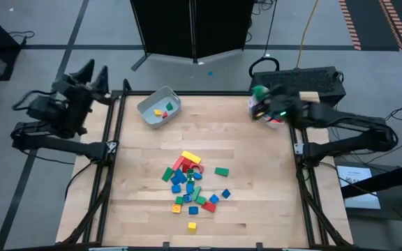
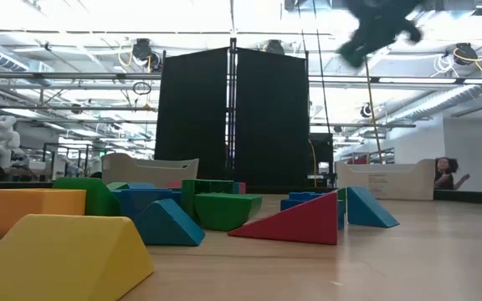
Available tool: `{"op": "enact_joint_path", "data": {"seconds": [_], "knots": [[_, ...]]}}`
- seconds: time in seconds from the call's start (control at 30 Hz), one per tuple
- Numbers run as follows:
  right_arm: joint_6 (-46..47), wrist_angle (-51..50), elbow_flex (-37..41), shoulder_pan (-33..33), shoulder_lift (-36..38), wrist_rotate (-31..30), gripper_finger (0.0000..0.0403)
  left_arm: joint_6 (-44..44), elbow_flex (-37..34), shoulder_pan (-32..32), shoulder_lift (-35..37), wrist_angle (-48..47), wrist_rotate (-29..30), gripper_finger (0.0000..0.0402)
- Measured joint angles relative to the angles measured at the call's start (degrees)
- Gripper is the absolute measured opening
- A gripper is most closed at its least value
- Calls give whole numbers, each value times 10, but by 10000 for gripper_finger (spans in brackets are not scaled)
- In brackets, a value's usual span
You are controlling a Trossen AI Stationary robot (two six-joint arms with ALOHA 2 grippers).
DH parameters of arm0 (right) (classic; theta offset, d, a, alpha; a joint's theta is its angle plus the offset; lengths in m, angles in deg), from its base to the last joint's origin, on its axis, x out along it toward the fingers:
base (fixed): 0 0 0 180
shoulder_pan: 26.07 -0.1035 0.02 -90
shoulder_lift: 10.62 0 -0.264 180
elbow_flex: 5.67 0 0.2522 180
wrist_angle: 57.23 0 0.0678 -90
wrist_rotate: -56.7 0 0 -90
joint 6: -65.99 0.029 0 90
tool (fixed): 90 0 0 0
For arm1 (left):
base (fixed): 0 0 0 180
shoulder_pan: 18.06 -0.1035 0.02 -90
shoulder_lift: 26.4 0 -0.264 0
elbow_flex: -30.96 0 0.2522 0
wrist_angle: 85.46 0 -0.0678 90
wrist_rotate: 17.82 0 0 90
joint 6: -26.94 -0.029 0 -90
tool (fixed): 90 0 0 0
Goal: Sort blocks by size
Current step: Put the rectangular green block into the white bin
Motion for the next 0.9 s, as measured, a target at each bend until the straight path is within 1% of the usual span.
{"op": "enact_joint_path", "data": {"seconds": [0.03, 0.1, 0.13, 0.2, 0.27, 0.3, 0.37, 0.43, 0.5, 0.57, 0.63, 0.67, 0.77, 0.9], "knots": [[-30, 57, 14, -5, -16, 14, 106, 14, 0, -2, 6, -47, 6, 281], [-108, 160, 20, -3, -47, 37, 106, 80, -1, -3, 16, -155, 6, 281], [-148, 195, 13, 6, -63, 41, 106, 125, -1, -4, 18, -209, 1, 281], [-227, 232, -21, 34, -87, 40, 106, 222, -1, -4, 17, -314, -14, 281], [-274, 230, -68, 75, -103, 38, 106, 311, -1, -4, 6, -403, -32, 281], [-283, 220, -91, 102, -106, 38, 106, 355, -1, -4, -3, -436, -39, 281], [-288, 170, -127, 154, -108, 37, 106, 434, -2, -4, -23, -484, -45, 281], [-277, 118, -142, 205, -105, 35, 106, 488, -2, -4, -42, -510, -53, 281], [-258, 53, -140, 249, -98, 36, 106, 503, -2, -4, -61, -511, -57, 281], [-238, -12, -132, 285, -96, 36, 106, 497, -2, -4, -79, -511, -58, 281], [-210, -54, -104, 307, -96, 35, 106, 474, -2, -4, -94, -509, -57, 281], [-198, -58, -81, 315, -96, 36, 106, 461, -2, -4, -100, -504, -57, 281], [-162, -33, -1, 332, -97, 42, 106, 426, -2, -4, -111, -468, -58, 281], [-107, 61, 97, 345, -97, 81, 106, 383, -2, -4, -110, -399, -59, 281]]}}
